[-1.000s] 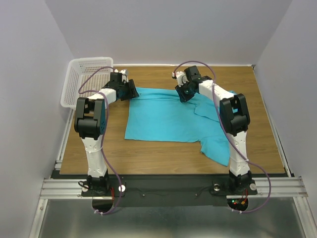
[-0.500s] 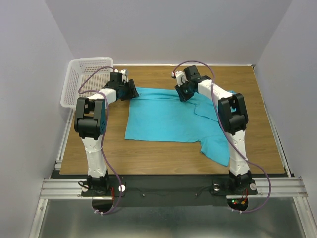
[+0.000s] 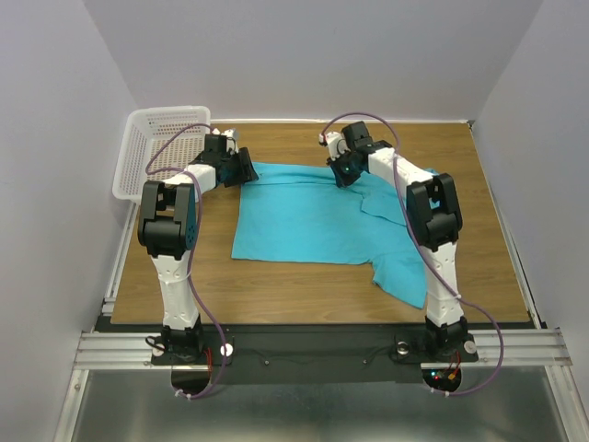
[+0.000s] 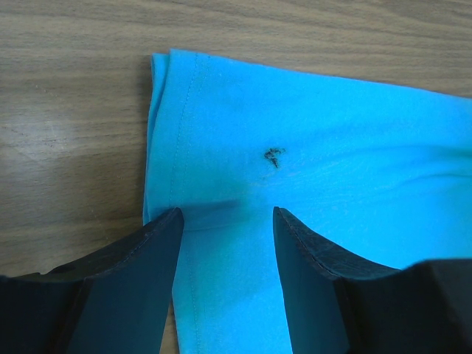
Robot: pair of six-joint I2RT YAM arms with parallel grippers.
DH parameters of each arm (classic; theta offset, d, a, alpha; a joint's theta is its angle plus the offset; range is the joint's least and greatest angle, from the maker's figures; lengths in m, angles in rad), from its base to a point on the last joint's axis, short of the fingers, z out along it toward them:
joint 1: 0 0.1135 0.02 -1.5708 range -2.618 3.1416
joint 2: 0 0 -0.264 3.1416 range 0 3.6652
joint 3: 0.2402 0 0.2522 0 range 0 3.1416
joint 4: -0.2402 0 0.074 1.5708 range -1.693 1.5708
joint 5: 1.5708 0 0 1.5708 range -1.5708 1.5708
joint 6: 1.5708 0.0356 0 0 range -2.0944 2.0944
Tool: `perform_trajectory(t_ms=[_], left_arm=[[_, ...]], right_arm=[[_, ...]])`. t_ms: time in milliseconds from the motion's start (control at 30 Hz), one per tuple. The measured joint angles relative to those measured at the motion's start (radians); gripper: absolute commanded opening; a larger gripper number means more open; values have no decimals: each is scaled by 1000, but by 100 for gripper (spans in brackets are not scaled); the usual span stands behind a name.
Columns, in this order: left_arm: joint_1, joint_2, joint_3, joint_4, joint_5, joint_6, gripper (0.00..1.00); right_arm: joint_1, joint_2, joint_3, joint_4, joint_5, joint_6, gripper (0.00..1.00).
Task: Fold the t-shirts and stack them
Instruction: Fold the tshirt
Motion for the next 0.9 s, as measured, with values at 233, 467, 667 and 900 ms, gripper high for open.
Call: perform_trajectory(t_ms=[233, 467, 667, 900], left_arm=[[0, 0, 0, 1, 0, 0, 64], [0, 0, 0, 1, 0, 0, 64], [0, 0, 0, 1, 0, 0, 64], [0, 0, 0, 2, 0, 0, 64]], right_arm=[[0, -68, -47, 1, -11, -16, 1], [0, -99, -84, -3, -30, -47, 3], [0, -99, -94, -10, -68, -80, 19], [0, -152, -158, -43, -134, -120, 27]])
